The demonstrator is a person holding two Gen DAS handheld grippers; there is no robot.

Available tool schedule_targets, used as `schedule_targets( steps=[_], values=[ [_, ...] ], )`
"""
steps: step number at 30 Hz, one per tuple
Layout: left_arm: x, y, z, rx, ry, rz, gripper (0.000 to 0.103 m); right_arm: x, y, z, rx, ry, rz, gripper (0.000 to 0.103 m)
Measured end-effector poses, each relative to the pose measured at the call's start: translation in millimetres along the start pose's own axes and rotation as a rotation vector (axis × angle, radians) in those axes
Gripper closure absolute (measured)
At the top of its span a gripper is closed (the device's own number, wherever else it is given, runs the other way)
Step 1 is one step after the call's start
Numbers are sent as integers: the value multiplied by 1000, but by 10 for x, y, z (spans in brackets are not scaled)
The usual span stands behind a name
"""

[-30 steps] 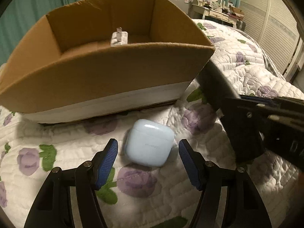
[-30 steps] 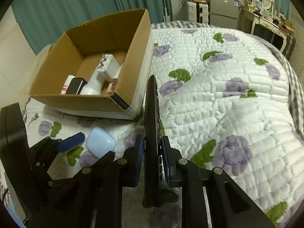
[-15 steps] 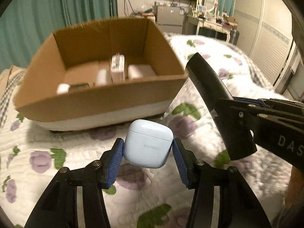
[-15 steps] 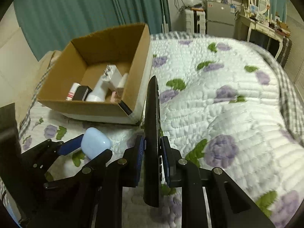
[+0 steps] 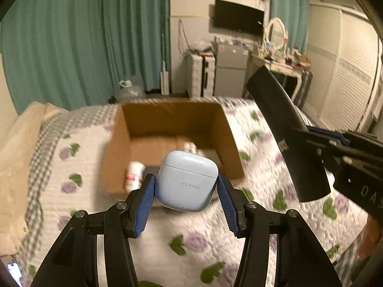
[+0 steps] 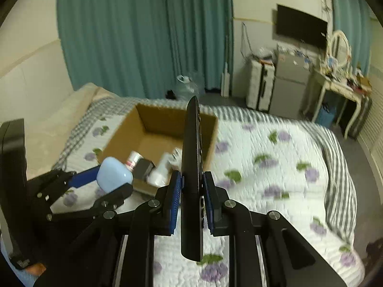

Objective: Organize rigid objects
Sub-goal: 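Carry the remote and earbud case over the box and release both inside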

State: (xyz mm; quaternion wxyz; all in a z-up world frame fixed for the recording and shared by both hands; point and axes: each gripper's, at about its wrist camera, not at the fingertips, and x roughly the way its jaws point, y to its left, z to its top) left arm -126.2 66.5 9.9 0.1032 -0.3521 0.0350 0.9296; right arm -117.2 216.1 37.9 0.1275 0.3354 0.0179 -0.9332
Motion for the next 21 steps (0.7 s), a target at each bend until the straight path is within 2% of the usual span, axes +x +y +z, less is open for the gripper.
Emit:
schedule_targets(
  steps=[5, 8, 14, 21],
  values=[
    [-26, 266, 308, -12, -48, 56, 50, 118, 144, 288, -41, -35, 43, 85],
    [104, 388, 457, -16, -58, 75, 50, 286, 212, 415, -56, -39, 66, 85],
    [698, 581, 599, -21, -8, 86, 50, 802, 256, 520, -63, -10, 102, 85],
    [1291, 605, 468, 0, 55, 79, 50, 1384, 147, 412, -30, 56, 119, 85]
  ],
)
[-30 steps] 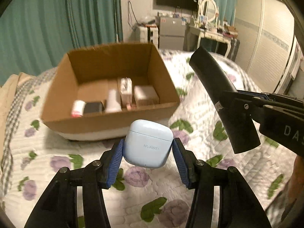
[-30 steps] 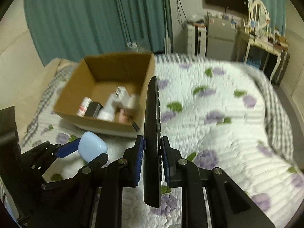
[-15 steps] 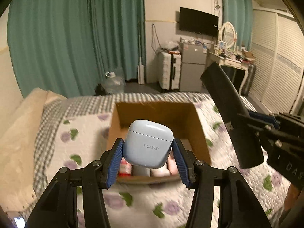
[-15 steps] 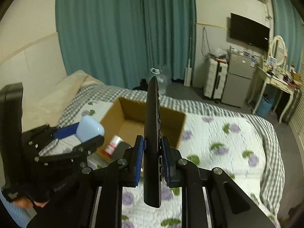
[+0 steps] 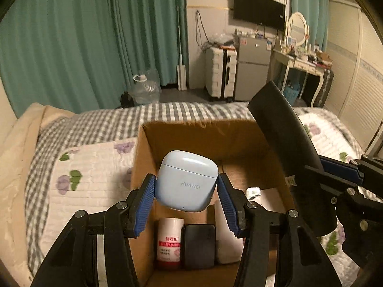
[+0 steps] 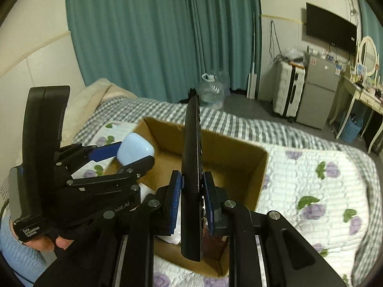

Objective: Organize rigid objects
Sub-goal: 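Carry the remote and earbud case over the box and release both inside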

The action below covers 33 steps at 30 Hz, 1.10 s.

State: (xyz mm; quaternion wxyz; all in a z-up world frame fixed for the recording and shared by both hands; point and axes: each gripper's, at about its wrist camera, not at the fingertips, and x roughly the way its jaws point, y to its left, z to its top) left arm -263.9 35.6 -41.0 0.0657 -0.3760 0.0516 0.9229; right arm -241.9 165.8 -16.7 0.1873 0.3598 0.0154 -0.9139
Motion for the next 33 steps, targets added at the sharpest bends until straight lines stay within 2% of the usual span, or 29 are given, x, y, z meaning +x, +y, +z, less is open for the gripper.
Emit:
schedule_targets(
  steps=[7, 9, 16, 22, 27, 30, 33],
  values=[
    [247, -65, -79, 26, 28, -10, 45, 263, -135, -72, 30, 25, 5, 85],
    [236, -87, -84, 32, 14, 12, 37, 269, -138, -78, 33, 27, 3, 85],
    [19, 26, -29, -23, -10, 21, 37, 86, -79, 26, -14, 14, -23, 85],
    [-239, 177, -20, -51, -34, 74, 36, 156, -13, 254, -178, 50, -26, 85],
    [-239, 297, -12, -86, -32, 94, 36, 516, 108, 317, -470, 111, -66, 85],
    [-157, 320, -13, -91, -20, 96, 36, 696, 98, 273, -595, 142, -11, 85],
    [-65, 305, -28, -73, -7, 102, 36, 900, 60, 172, -677, 178, -4, 85]
  ],
)
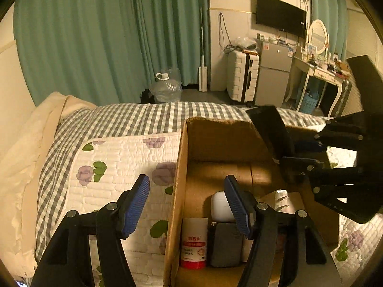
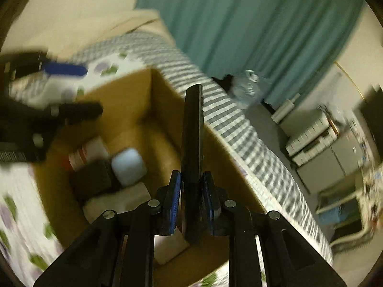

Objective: Organize rigid objects

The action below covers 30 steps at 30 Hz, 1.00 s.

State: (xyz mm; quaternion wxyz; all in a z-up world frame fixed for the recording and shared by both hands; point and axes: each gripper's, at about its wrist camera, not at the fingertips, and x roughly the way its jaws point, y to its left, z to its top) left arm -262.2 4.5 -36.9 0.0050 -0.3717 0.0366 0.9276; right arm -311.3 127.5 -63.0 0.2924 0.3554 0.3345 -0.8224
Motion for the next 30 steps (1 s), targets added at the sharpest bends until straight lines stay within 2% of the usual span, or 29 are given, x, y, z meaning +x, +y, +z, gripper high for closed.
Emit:
schedule_targets(
  steps=[5, 10, 12, 19, 21, 23, 26, 30],
  values=[
    [84, -26, -41, 8, 11, -3, 36, 98, -72, -90, 93, -42, 62, 85],
    [-29, -43, -48, 11, 0, 7, 36, -132, -39, -16, 132, -90, 36, 83],
    [-170, -34, -30, -2, -15, 2, 36, -252, -18, 26, 159, -103, 12, 73],
    [-851, -23, 35, -9, -114, 5, 35, -1016, 112, 60, 247, -153, -88, 71],
    [-1088, -20, 47, -21, -153, -13, 33, -1345, 162, 25, 270, -179, -130, 58],
    [-1387, -23, 64, -30, -204, -27, 31, -1709, 219, 8, 303, -217, -161, 51],
    [-1800, -29, 83, -31, -293, -23, 30, -2158, 317, -42, 352, -247, -213, 49],
    [-2306, 3, 36, -69, -423, -3, 28, -2635, 423, -107, 428, -289, -261, 29]
  ],
)
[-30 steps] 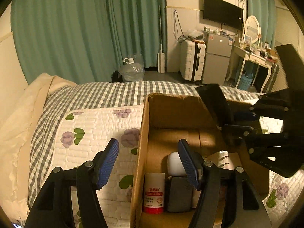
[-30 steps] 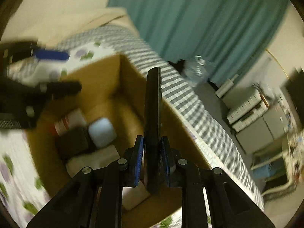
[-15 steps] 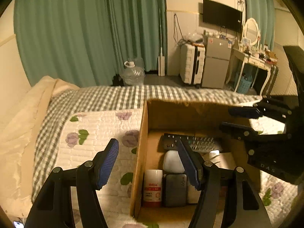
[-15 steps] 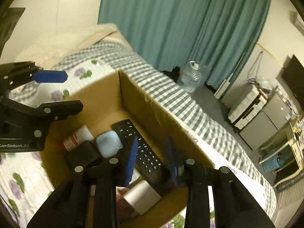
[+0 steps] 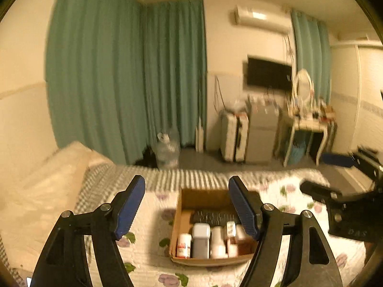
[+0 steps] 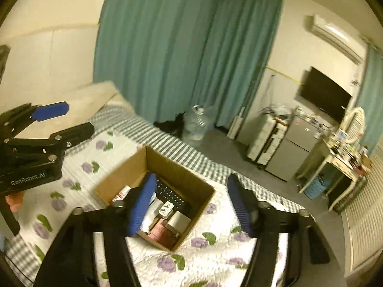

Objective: Organize rigid objects

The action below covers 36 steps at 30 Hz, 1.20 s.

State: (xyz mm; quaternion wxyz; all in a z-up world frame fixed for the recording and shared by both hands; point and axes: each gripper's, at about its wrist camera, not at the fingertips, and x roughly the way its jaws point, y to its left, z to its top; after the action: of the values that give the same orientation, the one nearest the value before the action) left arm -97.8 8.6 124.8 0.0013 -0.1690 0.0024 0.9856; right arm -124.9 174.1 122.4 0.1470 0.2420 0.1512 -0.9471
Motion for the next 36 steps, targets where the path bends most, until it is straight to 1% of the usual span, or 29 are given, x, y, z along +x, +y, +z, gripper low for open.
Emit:
schedule_targets(
  steps=[1, 3, 4, 6, 8, 10, 14, 15, 16, 18, 21, 23, 25, 26, 29, 31, 36],
  values=[
    [-122, 16, 23, -4, -40, -1, 24, -103, -8, 0, 20, -8, -9, 26],
    [-281, 25, 57, 10, -78, 8, 24, -252, -4, 9, 46, -24, -38, 15],
    [-325, 34, 63, 15, -90, 15, 23, -329, -7, 14, 57, -34, -58, 12],
    [-404, 55, 62, 21, -108, 16, 23, -458, -3, 11, 87, -74, -99, 5],
    [-404, 68, 18, 27, -108, 5, 23, -580, -12, -25, 140, -113, -98, 0],
    [-352, 47, -63, 51, -100, -5, 23, -592, -6, -78, 185, -134, -101, 0],
    [-219, -8, -329, 94, -64, -5, 23, -559, 96, -276, 227, -175, -144, 0],
    [-250, -20, -407, 100, -57, -15, 23, -523, 107, -342, 242, -171, -144, 0],
    [-212, -16, -490, 101, -43, -9, 23, -481, 108, -422, 265, -169, -136, 0],
    [-114, -2, -645, 94, -16, -3, 23, -336, 151, -585, 291, -157, -91, 0],
    [47, 58, -866, 63, 10, 10, 23, -92, 223, -828, 297, -168, -98, 0],
    [173, 81, -1014, 60, 44, 13, 23, 89, 245, -977, 313, -146, -101, 0],
    [292, 100, -1117, 47, 87, 10, 23, 268, 257, -1103, 328, -100, -89, 0],
    [354, 108, -1162, 34, 110, 10, 23, 347, 264, -1163, 326, -81, -98, 0],
    [429, 103, -1226, 28, 129, 8, 23, 501, 285, -1239, 307, -43, -112, 0],
    [445, 111, -1258, 33, 133, 19, 23, 527, 278, -1264, 315, -41, -123, 0],
    [420, 125, -1283, 22, 137, 17, 23, 534, 273, -1280, 320, -36, -138, 0]
  ],
)
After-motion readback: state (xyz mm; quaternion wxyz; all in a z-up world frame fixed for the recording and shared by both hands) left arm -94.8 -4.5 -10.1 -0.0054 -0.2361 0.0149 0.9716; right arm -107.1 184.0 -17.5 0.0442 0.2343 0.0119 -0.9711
